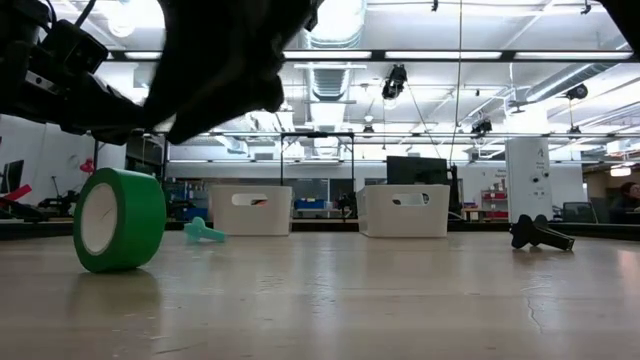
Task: Pick and place Stapler, Stapler remover, tape
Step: Put the green tape into the left white bin
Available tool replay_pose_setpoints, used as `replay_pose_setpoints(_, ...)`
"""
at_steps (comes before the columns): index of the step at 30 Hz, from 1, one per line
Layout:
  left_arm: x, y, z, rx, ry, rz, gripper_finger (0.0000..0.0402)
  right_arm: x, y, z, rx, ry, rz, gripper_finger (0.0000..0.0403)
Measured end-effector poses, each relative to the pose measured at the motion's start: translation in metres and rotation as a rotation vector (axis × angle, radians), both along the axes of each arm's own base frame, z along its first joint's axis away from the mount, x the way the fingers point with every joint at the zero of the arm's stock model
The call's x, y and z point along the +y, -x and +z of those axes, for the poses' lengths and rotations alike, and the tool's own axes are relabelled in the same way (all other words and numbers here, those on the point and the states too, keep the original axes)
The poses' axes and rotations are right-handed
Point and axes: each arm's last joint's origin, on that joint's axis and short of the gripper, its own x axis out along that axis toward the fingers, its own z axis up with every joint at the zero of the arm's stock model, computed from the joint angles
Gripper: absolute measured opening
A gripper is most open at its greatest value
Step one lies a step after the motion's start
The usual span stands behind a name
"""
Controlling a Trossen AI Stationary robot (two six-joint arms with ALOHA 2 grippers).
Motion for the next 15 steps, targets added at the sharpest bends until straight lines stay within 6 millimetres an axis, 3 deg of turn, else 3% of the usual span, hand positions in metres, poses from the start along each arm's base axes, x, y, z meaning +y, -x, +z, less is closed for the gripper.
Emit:
replay_pose_setpoints(3, 0.0, 0.0, 0.0, 0.0, 0.0, 0.0, 0.0012, 0.001, -0.004, -0.003, -0.033, -0.033, -0.016, 0.0254)
replay_pose_setpoints(8, 0.0, 0.0, 0.0, 0.0, 0.0, 0.0, 0.0012, 0.005, -0.008, -0.026, -0.003, -0.085, -0.004, 0.0318)
replay_pose_setpoints(15, 0.0, 0.0, 0.0, 0.002, 0.0, 0.0, 0.0012, 0.007, -0.005, -0.04, 0.048, -0.104, -0.03, 0.0344)
